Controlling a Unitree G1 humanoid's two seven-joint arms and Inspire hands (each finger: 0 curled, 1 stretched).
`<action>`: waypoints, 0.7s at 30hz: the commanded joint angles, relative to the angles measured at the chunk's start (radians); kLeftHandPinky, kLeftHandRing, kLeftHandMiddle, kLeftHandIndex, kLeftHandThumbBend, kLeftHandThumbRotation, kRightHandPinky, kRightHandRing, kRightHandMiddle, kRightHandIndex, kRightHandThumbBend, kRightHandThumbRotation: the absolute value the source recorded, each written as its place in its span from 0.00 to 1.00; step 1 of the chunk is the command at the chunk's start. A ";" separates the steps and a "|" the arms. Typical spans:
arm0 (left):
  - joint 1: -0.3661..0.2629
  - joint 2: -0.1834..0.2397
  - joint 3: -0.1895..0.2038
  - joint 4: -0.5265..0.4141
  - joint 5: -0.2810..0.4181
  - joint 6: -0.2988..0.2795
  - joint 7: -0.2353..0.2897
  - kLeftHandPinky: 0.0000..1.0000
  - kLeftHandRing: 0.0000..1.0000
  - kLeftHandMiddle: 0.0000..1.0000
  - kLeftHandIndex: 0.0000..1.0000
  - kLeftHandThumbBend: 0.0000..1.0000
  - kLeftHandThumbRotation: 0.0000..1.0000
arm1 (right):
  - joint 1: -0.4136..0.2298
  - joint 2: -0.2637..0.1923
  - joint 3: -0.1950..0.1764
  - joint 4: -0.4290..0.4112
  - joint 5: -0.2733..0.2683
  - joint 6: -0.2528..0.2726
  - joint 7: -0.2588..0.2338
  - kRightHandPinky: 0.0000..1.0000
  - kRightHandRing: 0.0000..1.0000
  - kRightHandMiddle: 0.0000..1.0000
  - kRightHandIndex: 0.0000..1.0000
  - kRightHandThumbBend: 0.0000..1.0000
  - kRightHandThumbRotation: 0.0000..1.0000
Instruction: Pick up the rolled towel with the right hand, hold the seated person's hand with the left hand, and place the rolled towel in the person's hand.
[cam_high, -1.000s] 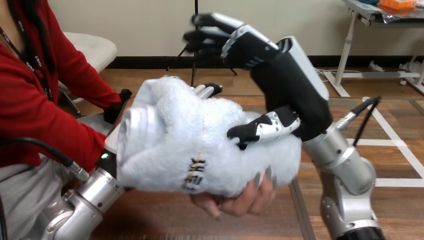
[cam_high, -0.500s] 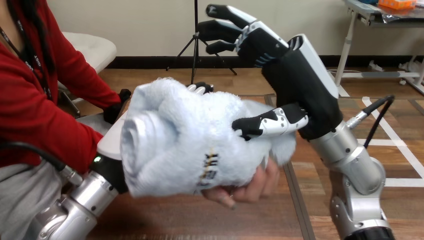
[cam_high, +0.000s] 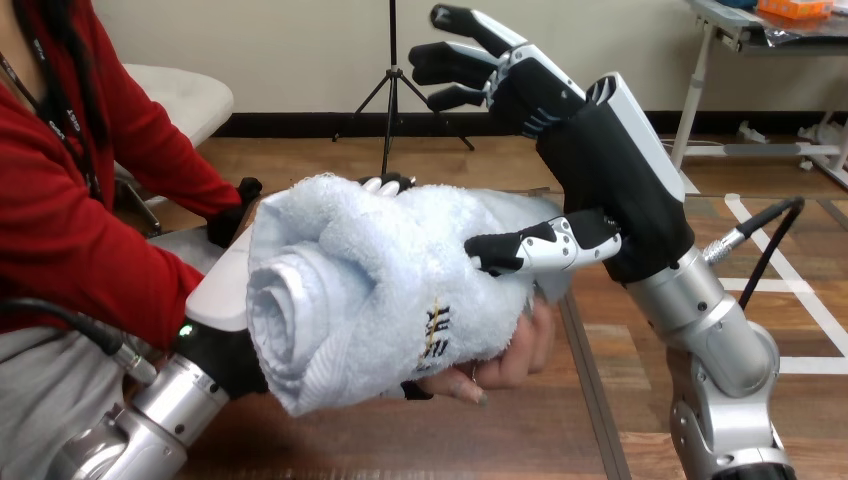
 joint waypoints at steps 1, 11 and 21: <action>-0.017 0.006 0.031 -0.037 -0.009 -0.004 0.011 0.96 1.00 1.00 1.00 1.00 0.73 | -0.012 -0.008 0.001 -0.041 -0.021 0.008 -0.031 0.73 0.83 0.87 0.95 1.00 0.43; -0.001 0.002 0.037 -0.045 0.005 0.005 0.017 0.99 1.00 1.00 1.00 1.00 0.73 | 0.003 -0.004 0.001 -0.059 -0.042 0.035 -0.074 0.74 0.86 0.90 0.99 1.00 0.44; 0.008 -0.002 0.039 -0.051 0.032 0.023 0.027 1.00 1.00 1.00 1.00 1.00 0.76 | 0.012 -0.003 0.005 -0.060 -0.061 0.044 -0.102 0.75 0.87 0.91 1.00 1.00 0.48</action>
